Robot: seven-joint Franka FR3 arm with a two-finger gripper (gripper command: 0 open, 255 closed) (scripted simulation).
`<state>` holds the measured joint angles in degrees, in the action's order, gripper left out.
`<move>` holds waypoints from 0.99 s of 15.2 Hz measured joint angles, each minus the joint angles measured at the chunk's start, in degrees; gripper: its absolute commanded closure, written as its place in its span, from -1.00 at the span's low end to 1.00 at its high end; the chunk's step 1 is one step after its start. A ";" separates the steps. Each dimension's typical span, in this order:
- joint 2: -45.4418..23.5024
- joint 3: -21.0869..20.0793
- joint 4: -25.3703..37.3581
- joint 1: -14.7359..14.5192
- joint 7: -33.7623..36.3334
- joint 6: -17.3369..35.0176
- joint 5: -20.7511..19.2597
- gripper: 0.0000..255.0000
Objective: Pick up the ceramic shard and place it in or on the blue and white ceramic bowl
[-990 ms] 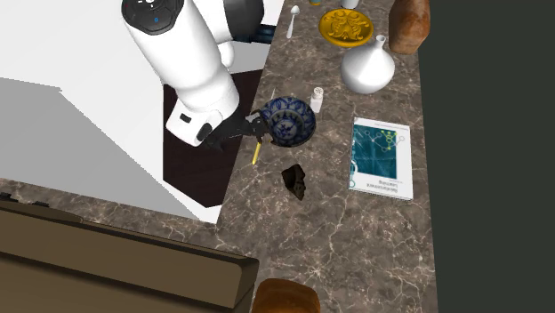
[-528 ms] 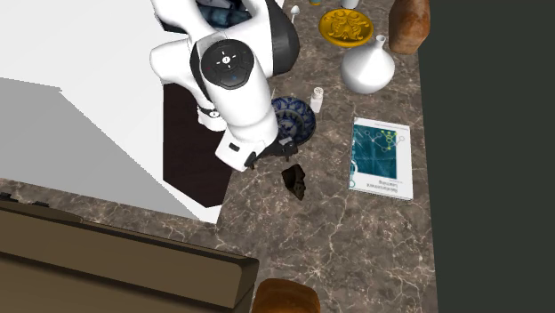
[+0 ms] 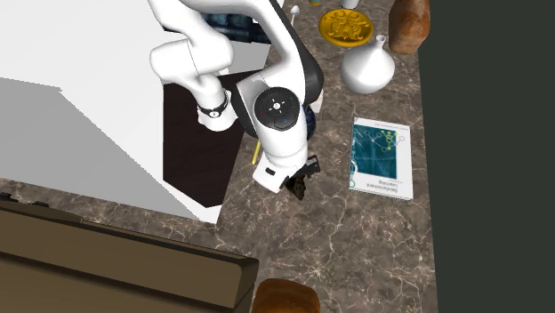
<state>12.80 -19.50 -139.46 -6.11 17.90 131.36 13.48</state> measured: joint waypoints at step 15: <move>-3.77 -1.04 -1.48 -0.23 0.66 5.84 -0.33 1.00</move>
<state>9.03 -20.53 -140.94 -6.33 18.56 137.20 13.15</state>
